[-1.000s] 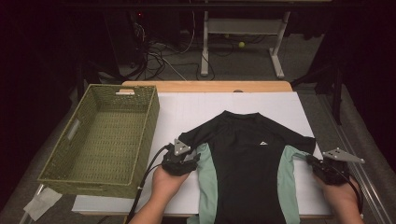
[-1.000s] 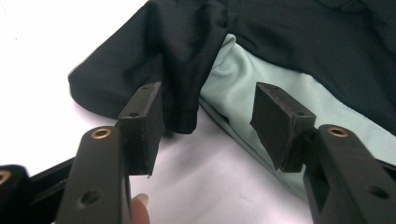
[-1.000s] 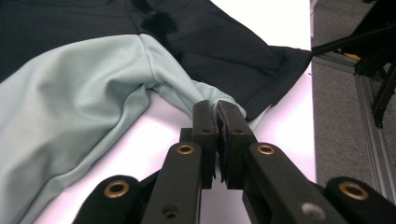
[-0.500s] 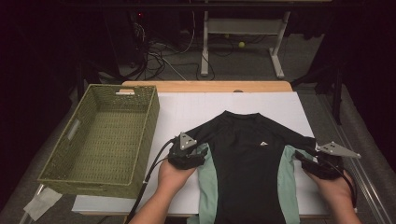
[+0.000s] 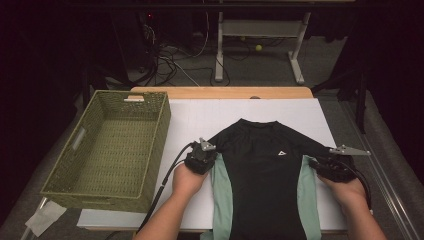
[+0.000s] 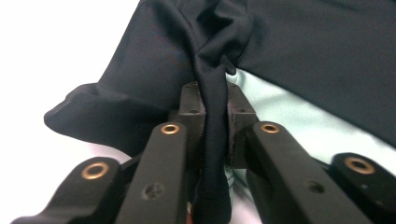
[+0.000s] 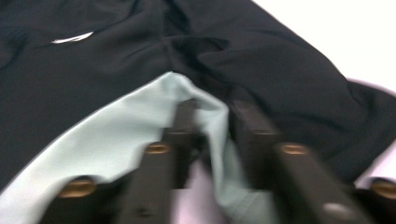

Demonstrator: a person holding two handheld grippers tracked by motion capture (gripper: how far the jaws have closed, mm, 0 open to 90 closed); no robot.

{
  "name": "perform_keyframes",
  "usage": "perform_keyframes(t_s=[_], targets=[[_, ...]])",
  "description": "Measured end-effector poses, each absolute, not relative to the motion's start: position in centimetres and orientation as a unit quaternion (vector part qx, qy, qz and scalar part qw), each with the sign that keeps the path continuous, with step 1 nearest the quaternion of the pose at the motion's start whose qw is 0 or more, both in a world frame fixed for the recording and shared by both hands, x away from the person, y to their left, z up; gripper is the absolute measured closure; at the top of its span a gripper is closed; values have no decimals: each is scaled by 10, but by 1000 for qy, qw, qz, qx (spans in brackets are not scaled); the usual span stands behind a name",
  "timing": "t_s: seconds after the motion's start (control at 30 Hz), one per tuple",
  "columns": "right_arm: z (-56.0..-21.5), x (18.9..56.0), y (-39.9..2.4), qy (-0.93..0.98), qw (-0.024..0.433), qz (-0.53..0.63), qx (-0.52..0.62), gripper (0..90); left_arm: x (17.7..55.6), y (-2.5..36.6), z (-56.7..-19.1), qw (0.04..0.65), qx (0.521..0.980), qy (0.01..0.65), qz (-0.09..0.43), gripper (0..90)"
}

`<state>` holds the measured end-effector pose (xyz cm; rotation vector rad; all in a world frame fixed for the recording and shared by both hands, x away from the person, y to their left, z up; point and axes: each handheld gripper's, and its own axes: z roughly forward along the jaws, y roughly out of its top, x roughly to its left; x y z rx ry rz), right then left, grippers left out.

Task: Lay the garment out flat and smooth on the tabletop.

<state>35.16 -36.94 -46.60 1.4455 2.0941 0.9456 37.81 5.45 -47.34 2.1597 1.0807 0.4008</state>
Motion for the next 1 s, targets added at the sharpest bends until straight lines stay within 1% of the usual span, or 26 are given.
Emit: perform_keyframes(t_s=[0.07,0.13,0.17,0.2,0.3,0.47,0.5,0.53,0.57,0.6,0.63,0.67,0.73,0.8,0.83,0.87,0.9,0.93,0.97,1.0], targets=[[-465,352,-366,759,225,331,514,816,380,54,-473,338,828,417,163,794],[-465,353,-363,754,249,320,516,827,382,53,-473,334,824,422,178,799],[-465,355,-362,749,269,311,519,828,385,55,-473,336,820,427,180,800],[-465,355,-362,749,269,311,519,828,385,55,-473,336,820,427,180,800],[-465,362,-363,739,291,303,527,829,394,57,-473,336,814,436,184,800],[-456,383,-358,731,307,295,533,825,400,53,-471,341,810,441,183,795],[-455,386,-357,733,307,290,533,810,399,53,-470,343,810,440,178,787],[-455,388,-357,735,304,289,533,772,397,54,-469,344,813,438,171,762],[-455,387,-356,736,306,285,533,726,395,55,-468,347,813,438,164,709],[-454,381,-356,733,308,293,532,581,388,59,-465,354,811,438,157,567],[-453,378,-356,733,309,297,529,547,388,59,-465,354,811,438,157,536],[-451,372,-357,731,314,302,525,533,375,63,-462,362,809,433,167,495],[-447,357,-359,728,317,319,517,521,358,68,-459,375,806,427,165,486],[-445,340,-360,728,312,338,509,521,339,73,-455,387,808,412,165,448],[-445,330,-360,730,313,343,502,522,329,75,-455,395,808,406,164,448],[-445,330,-360,730,313,343,502,522,329,75,-455,395,808,406,164,448],[-444,311,-359,734,315,349,489,522,318,77,-455,403,809,399,157,448],[-444,311,-359,734,315,349,489,522,307,78,-456,408,810,392,154,448],[-444,301,-358,736,315,353,484,524,297,79,-457,413,812,385,148,448],[-445,282,-357,741,309,360,476,532,275,80,-462,416,818,371,139,448]])
